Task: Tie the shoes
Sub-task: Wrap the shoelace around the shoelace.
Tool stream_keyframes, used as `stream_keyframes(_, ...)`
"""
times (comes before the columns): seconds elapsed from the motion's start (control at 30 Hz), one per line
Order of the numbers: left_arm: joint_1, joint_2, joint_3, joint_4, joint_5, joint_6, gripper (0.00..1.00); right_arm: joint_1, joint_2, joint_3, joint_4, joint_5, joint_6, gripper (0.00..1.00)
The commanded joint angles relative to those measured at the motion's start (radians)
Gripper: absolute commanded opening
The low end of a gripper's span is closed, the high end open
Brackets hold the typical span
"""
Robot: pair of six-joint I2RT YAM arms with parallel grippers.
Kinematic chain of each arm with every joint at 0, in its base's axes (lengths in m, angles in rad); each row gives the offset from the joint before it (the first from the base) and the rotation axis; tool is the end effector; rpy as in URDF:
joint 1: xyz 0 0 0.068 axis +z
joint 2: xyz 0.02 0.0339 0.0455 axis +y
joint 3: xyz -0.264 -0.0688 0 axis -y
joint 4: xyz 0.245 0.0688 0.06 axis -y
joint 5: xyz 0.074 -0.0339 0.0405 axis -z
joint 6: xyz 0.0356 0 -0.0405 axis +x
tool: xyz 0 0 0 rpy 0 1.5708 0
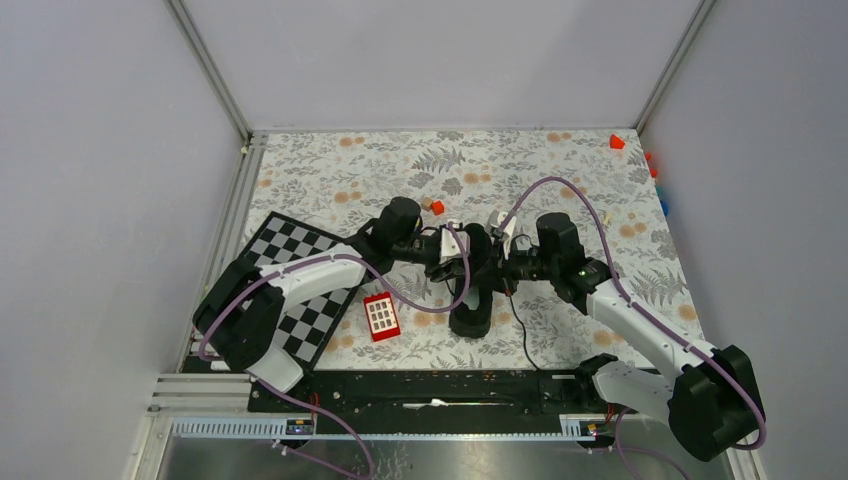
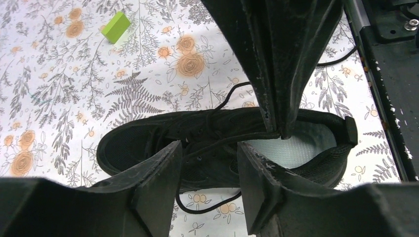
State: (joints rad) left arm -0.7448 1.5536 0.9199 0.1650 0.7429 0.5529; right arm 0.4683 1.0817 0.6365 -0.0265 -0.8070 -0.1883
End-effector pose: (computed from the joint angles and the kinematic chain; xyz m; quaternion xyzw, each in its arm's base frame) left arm 0.2321 -0.2467 0.2355 0.6311 0.5177 -0.3546 0.4560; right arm 0.1943 0.1271 0.2504 -0.4470 0.6763 0.3986 0.4289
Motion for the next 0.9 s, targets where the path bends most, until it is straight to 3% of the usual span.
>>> stream_keyframes(0.0,0.001,0.01,0.046,-0.009,0.076,0.033,0.49,-0.007,-0.007,0.033,-0.007,-0.052,0.009,0.0)
stream_keyframes(0.07,0.002,0.015,0.049,-0.014,0.08,0.031,0.44,-0.007,-0.007,0.034,-0.007,-0.052,0.009,0.0)
stream_keyframes(0.27,0.001,0.02,0.057,-0.008,0.067,-0.002,0.0,-0.011,-0.006,0.035,-0.007,-0.05,0.01,0.0)
stream_keyframes(0.53,-0.001,-0.073,-0.033,0.104,-0.032,-0.17,0.0,-0.013,-0.007,0.049,-0.006,-0.007,0.021,0.0)
stream_keyframes(0.57,-0.001,-0.097,-0.042,0.11,-0.051,-0.207,0.0,-0.012,-0.011,0.051,-0.006,0.004,0.025,0.02)
stream_keyframes(0.6,-0.001,-0.125,-0.046,0.11,-0.072,-0.252,0.0,-0.013,-0.015,0.053,-0.006,0.021,0.029,0.21)
stream_keyframes(0.67,-0.003,-0.161,-0.058,0.11,-0.097,-0.326,0.0,-0.011,-0.03,0.061,-0.007,0.059,0.043,0.41)
stream_keyframes(0.77,-0.008,-0.198,-0.089,0.14,-0.096,-0.418,0.0,-0.013,-0.059,0.074,-0.014,0.099,0.034,0.53)
stream_keyframes(0.87,-0.012,-0.221,-0.141,0.243,-0.107,-0.498,0.0,-0.013,-0.056,0.14,-0.117,0.162,0.016,0.56)
